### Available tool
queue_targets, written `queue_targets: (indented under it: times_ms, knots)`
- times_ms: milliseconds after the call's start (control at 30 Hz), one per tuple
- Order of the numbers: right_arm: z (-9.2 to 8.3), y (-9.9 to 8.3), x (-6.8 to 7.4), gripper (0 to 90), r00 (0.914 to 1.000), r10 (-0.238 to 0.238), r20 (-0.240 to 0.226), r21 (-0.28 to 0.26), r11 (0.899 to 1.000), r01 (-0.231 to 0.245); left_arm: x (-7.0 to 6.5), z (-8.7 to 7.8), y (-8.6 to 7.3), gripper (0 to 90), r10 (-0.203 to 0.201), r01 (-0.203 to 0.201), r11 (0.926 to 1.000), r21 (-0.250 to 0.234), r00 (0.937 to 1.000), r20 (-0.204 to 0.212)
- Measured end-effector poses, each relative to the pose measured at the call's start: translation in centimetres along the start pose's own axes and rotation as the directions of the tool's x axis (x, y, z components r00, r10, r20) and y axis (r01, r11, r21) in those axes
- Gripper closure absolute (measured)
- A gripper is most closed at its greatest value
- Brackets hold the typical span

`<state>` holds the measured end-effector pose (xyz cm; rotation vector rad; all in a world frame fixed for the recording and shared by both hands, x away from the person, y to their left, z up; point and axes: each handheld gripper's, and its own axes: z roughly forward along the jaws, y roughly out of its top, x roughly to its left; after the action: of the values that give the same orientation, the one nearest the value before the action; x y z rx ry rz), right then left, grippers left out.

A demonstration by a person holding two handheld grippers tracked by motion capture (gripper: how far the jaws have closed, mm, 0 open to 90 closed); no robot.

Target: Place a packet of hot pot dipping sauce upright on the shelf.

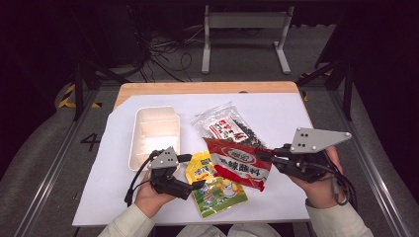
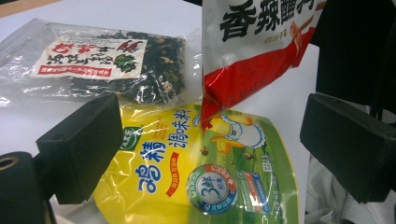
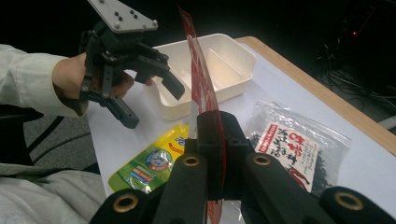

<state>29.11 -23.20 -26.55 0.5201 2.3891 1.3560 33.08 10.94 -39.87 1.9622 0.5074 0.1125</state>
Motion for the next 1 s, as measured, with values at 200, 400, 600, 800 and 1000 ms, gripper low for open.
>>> queue_targets:
  times_ms: [200, 400, 600, 800, 1000]
  knots:
    - [0.8, 0.3, 0.3, 89.0, 0.9997, -0.005, -0.023, -0.012, 1.000, 0.005, 0.4, 0.5, -0.1, 6.9, -0.038, 0.041, 0.9973, -0.061, 0.9980, 0.051]
    - [1.5, 0.4, 0.8, 89.0, 0.9988, -0.017, -0.045, -0.019, 1.000, 0.017, 0.4, 0.9, 0.0, 10.7, 0.001, 0.011, 0.9915, -0.130, 0.9957, 0.093]
    - [2.0, 0.5, 1.1, 89.0, 0.9969, -0.026, -0.074, -0.037, 0.999, 0.023, 0.0, 2.3, 0.3, 12.2, 0.024, -0.013, 0.9932, -0.116, 0.9953, 0.093]
    - [2.2, 0.7, 1.5, 89.1, 0.9948, -0.038, -0.095, -0.054, 0.998, 0.033, 0.0, 2.9, 0.4, 12.7, -0.002, 0.012, 0.9943, -0.106, 0.9953, 0.097]
    - [2.5, 0.5, 1.8, 89.1, 0.9937, -0.045, -0.103, -0.068, 0.997, 0.038, -0.1, 3.0, 0.5, 16.1, 0.007, 0.013, 0.9912, -0.132, 0.9886, 0.150]
